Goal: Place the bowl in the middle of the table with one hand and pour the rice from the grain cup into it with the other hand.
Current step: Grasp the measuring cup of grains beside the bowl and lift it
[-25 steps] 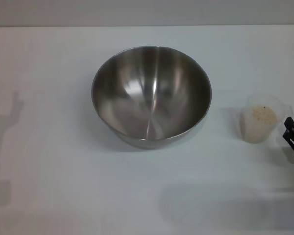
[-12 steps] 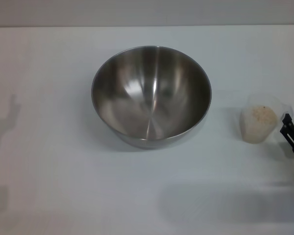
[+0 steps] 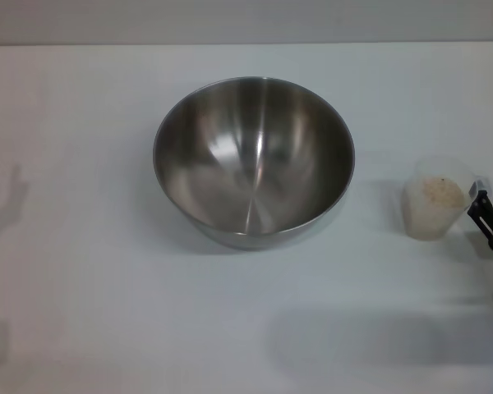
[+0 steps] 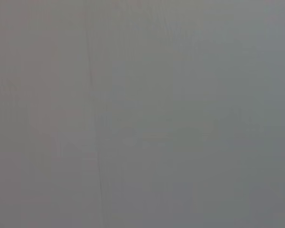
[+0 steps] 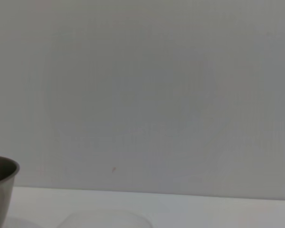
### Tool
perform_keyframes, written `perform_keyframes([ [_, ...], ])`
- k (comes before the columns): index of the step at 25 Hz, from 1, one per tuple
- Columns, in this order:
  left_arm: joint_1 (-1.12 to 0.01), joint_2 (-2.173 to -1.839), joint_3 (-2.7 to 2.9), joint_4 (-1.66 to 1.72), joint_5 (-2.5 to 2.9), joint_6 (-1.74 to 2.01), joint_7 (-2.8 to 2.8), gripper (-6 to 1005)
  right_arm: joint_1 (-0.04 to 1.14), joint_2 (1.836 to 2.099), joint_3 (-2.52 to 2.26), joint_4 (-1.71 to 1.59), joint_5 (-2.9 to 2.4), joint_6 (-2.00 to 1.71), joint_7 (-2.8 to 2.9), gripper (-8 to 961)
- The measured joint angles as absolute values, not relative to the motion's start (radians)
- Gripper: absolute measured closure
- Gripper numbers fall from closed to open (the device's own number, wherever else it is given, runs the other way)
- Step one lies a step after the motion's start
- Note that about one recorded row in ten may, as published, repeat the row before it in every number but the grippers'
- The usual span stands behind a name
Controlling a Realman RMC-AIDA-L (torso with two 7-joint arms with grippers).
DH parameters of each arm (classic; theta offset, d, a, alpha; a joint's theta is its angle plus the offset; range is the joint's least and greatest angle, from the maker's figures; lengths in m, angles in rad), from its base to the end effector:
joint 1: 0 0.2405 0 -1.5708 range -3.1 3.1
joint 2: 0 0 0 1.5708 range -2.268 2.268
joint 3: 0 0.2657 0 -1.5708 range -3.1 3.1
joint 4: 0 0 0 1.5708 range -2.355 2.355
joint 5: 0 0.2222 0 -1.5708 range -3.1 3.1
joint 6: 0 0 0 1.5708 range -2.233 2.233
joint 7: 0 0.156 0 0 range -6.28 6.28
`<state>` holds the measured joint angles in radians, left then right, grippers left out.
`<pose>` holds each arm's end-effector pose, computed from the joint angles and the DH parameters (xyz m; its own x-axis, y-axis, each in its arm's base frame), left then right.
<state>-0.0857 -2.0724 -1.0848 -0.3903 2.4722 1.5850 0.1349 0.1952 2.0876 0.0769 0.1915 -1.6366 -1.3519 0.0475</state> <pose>-0.3474 0.2499 0.0317 0.7755 -0.3953 0.4923 0.5799 0.1377 -0.8030 0.3865 0.2354 -0.0547 0.7367 -0.0604 -0.6736 -0.6755 -0.1139 -0.7285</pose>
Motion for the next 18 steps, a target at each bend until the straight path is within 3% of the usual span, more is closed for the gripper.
perform_keyframes([
  [18, -0.072, -2.074, -1.078, -0.390, 2.471, 1.594, 0.135, 154, 0.214, 2.087, 0.077, 0.187, -1.635, -1.340, 0.047, 135],
])
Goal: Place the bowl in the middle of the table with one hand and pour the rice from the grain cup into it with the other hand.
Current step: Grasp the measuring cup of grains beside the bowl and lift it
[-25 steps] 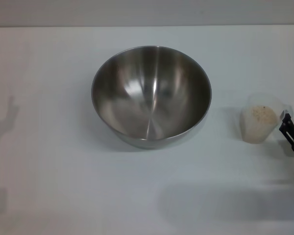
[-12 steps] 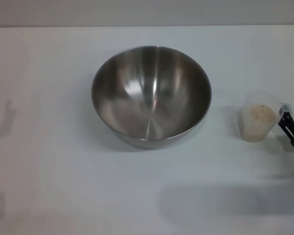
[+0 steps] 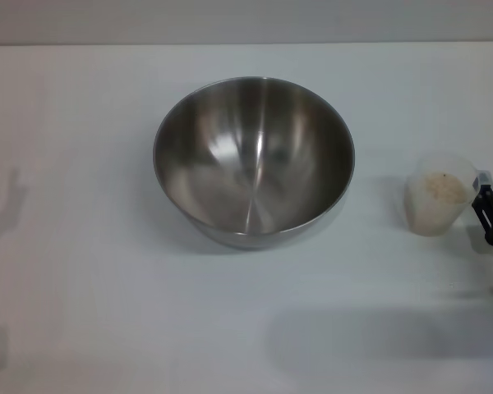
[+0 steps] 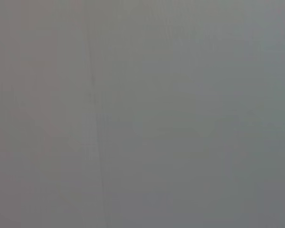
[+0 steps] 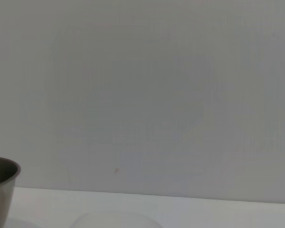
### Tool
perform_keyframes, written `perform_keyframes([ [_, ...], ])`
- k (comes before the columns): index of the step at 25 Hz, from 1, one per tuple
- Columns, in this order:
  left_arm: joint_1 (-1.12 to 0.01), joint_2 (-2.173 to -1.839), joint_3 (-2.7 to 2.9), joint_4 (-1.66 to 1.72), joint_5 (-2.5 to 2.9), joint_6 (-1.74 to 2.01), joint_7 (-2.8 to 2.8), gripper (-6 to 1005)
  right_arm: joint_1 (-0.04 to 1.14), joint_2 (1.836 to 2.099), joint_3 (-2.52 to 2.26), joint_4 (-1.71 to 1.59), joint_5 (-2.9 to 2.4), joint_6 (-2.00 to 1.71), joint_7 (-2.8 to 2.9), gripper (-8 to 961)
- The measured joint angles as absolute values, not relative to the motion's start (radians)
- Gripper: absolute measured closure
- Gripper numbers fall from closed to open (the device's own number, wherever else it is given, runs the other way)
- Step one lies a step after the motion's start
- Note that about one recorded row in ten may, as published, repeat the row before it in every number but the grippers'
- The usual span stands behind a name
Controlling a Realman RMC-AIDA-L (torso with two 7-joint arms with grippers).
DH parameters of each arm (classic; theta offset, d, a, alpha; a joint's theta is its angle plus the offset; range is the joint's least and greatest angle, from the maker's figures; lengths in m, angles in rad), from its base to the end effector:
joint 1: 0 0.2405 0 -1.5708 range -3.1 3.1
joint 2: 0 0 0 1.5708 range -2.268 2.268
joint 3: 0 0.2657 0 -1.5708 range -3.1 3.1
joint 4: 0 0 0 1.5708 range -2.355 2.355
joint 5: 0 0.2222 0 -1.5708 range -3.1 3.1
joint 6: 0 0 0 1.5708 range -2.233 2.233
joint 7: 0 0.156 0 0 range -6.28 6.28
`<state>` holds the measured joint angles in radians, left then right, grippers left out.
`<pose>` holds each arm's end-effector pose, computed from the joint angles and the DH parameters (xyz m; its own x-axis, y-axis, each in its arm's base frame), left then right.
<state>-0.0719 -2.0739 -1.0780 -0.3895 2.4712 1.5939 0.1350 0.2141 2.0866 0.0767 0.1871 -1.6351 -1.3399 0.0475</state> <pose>-0.3491 0.2443 0.0308 0.7775 -0.3914 0.4922 0.5793 0.1411 -0.8028 0.3846 0.2428 -0.0545 0.7416 -0.0579 -0.6684 -0.6697 -0.1239 -0.7323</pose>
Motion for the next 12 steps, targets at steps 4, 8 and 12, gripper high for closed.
perform_keyframes([
  [4, -0.072, -2.074, -1.078, -0.390, 2.471, 1.594, 0.135, 154, 0.217, 2.087, 0.077, 0.187, -1.635, -1.340, 0.047, 454],
  [8, -0.066, -2.074, -1.077, -0.390, 2.471, 1.594, 0.135, 154, 0.218, 2.089, 0.077, 0.188, -1.635, -1.340, 0.047, 615],
  [12, -0.062, -2.074, -1.077, -0.390, 2.471, 1.596, 0.135, 154, 0.219, 2.089, 0.078, 0.190, -1.635, -1.344, 0.047, 690],
])
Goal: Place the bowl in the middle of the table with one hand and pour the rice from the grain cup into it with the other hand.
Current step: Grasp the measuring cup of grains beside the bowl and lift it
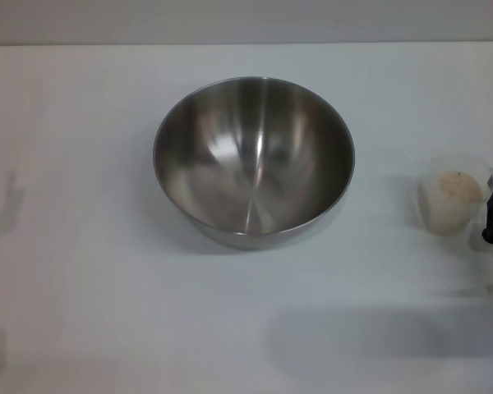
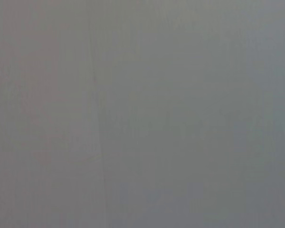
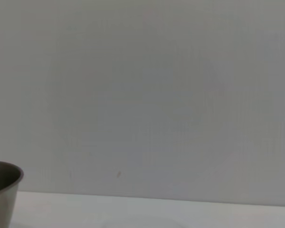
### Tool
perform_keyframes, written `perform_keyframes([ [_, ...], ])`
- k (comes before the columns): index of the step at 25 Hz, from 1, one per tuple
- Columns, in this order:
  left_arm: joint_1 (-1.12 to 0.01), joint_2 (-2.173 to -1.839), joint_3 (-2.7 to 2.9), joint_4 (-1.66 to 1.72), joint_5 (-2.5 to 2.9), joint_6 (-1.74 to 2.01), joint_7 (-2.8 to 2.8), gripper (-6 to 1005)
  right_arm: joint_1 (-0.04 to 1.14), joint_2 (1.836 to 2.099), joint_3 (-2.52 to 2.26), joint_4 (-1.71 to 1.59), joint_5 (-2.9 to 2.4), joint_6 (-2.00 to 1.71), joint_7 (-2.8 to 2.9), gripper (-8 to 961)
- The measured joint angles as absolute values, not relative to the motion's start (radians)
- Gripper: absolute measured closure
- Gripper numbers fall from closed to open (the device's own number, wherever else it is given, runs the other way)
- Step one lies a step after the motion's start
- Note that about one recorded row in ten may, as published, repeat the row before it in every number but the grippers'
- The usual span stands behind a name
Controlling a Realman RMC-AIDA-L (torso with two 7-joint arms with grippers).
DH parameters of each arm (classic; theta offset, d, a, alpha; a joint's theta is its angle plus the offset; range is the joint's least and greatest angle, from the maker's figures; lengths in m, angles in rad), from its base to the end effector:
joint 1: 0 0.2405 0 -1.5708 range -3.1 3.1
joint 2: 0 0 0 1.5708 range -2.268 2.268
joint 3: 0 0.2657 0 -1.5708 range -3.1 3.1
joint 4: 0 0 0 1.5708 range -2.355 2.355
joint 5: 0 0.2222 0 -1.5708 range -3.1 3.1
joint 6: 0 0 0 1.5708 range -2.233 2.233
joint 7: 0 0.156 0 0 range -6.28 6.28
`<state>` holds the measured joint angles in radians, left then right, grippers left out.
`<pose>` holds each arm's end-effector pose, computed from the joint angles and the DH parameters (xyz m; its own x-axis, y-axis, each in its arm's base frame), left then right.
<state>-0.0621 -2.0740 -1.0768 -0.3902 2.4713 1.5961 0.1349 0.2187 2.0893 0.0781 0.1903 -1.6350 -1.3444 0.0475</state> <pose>-0.3509 0.2408 0.0307 0.7801 -0.3862 0.4922 0.5785 0.1456 -0.8026 0.3817 0.2444 -0.0556 0.7375 -0.0504 -0.6734 -0.6736 -0.1267 -0.7282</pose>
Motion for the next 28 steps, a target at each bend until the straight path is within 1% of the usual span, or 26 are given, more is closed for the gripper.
perform_keyframes([
  [6, -0.062, -2.074, -1.077, -0.390, 2.471, 1.597, 0.135, 154, 0.219, 2.089, 0.079, 0.194, -1.635, -1.351, 0.047, 803],
  [11, -0.061, -2.074, -1.074, -0.389, 2.472, 1.597, 0.135, 154, 0.214, 2.089, 0.091, 0.196, -1.635, -1.431, 0.046, 944],
  [16, -0.061, -2.074, -1.051, -0.381, 2.471, 1.593, 0.135, 154, 0.213, 2.089, 0.106, 0.197, -1.635, -1.539, 0.046, 949],
  [21, -0.061, -2.074, -0.988, -0.355, 2.471, 1.583, 0.134, 154, 0.253, 2.086, 0.140, 0.194, -1.635, -1.655, 0.047, 949],
  [23, -0.061, -2.076, -0.962, -0.344, 2.471, 1.578, 0.134, 154, 0.283, 2.086, 0.147, 0.190, -1.634, -1.681, 0.043, 950],
  [24, -0.061, -2.077, -0.933, -0.338, 2.471, 1.569, 0.134, 154, 0.327, 2.085, 0.154, 0.188, -1.634, -1.691, 0.007, 950],
  [25, -0.061, -2.077, -0.933, -0.338, 2.471, 1.569, 0.134, 154, 0.327, 2.085, 0.154, 0.188, -1.634, -1.691, 0.007, 950],
  [28, -0.059, -2.078, -0.897, -0.334, 2.471, 1.559, 0.134, 154, 0.400, 2.084, 0.159, 0.189, -1.634, -1.687, -0.087, 950],
])
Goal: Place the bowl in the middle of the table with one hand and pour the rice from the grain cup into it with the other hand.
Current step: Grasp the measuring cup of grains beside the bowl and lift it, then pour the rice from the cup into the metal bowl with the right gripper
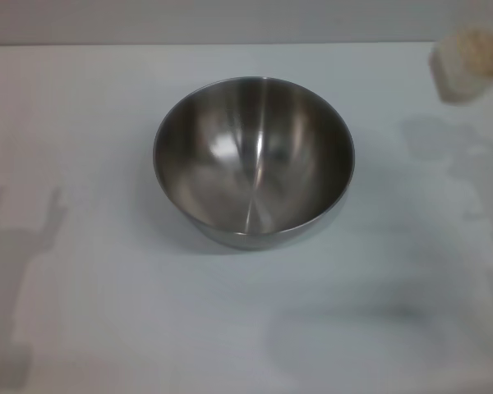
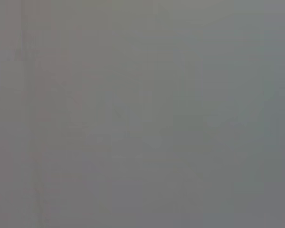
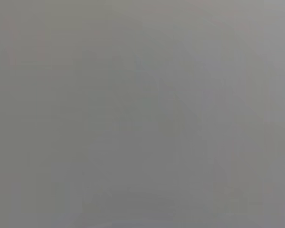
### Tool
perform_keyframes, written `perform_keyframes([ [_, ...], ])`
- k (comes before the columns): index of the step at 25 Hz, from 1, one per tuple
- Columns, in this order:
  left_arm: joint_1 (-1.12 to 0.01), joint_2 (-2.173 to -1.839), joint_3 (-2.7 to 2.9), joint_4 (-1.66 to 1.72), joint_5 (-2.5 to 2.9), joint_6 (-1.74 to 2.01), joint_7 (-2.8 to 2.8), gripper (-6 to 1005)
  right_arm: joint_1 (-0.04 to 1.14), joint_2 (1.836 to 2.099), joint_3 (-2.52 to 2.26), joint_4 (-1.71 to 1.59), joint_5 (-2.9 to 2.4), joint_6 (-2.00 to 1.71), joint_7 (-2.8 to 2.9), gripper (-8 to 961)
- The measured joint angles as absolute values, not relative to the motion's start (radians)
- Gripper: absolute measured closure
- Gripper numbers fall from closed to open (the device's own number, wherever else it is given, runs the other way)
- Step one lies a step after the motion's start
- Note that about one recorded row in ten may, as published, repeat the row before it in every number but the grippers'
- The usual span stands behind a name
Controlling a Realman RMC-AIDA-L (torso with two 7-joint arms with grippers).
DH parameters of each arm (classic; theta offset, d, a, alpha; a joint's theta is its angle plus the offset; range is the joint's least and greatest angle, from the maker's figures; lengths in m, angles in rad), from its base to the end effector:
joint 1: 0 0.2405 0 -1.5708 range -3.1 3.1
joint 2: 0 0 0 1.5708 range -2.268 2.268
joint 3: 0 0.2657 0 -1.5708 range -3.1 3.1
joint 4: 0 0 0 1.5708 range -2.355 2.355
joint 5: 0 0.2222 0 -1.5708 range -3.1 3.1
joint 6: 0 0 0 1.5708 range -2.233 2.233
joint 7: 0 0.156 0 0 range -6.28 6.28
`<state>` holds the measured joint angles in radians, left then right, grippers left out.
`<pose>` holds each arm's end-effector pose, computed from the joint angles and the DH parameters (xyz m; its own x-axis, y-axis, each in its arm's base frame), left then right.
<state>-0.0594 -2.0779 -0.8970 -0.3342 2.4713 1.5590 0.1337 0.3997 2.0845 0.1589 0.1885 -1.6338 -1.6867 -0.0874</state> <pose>-0.3487 0.2292 -0.0087 0.7934 -0.2944 0.5328 0.5495 -0.0301 -0.8349 0.2999 0.3007 -0.0075 0.6997 0.4431 -0.5604 -0.5700 -0.1266 -0.8118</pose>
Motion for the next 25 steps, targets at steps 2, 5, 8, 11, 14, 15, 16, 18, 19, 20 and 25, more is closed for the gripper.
perform_keyframes([
  [2, -0.059, -2.078, -0.871, -0.329, 2.471, 1.552, 0.133, 154, 0.480, 2.085, 0.158, 0.195, -1.634, -1.652, -0.180, 950],
  [5, -0.058, -2.079, -0.846, -0.326, 2.470, 1.545, 0.133, 154, 0.580, 2.087, 0.147, 0.202, -1.643, -1.568, -0.302, 950],
  [8, -0.058, -2.079, -0.842, -0.326, 2.470, 1.544, 0.133, 154, 0.597, 2.087, 0.146, 0.207, -1.646, -1.550, -0.334, 950],
  [11, -0.055, -2.079, -0.836, -0.329, 2.470, 1.532, 0.133, 154, 0.652, 2.088, 0.144, 0.232, -1.708, -1.478, -0.538, 949],
  [14, -0.052, -2.079, -0.831, -0.333, 2.470, 1.526, 0.133, 154, 0.670, 2.089, 0.144, 0.250, -1.747, -1.431, -0.677, 949],
  [15, -0.052, -2.078, -0.828, -0.334, 2.470, 1.524, 0.133, 154, 0.674, 2.089, 0.144, 0.262, -1.762, -1.408, -0.744, 949],
  [16, -0.052, -2.078, -0.826, -0.335, 2.470, 1.523, 0.133, 154, 0.678, 2.090, 0.144, 0.285, -1.792, -1.360, -0.901, 949],
  [18, -0.052, -2.079, -0.825, -0.336, 2.470, 1.522, 0.133, 154, 0.675, 2.090, 0.145, 0.310, -1.812, -1.330, -1.068, 949],
  [19, -0.052, -2.079, -0.825, -0.336, 2.470, 1.522, 0.133, 154, 0.671, 2.090, 0.145, 0.320, -1.816, -1.325, -1.133, 949],
  [20, -0.052, -2.079, -0.825, -0.336, 2.470, 1.522, 0.133, 154, 0.671, 2.090, 0.145, 0.320, -1.816, -1.325, -1.133, 949],
  [25, -0.057, -2.079, -0.825, -0.336, 2.470, 1.522, 0.133, 154, 0.650, 2.091, 0.144, 0.341, -1.859, -1.326, -1.405, 949],
])
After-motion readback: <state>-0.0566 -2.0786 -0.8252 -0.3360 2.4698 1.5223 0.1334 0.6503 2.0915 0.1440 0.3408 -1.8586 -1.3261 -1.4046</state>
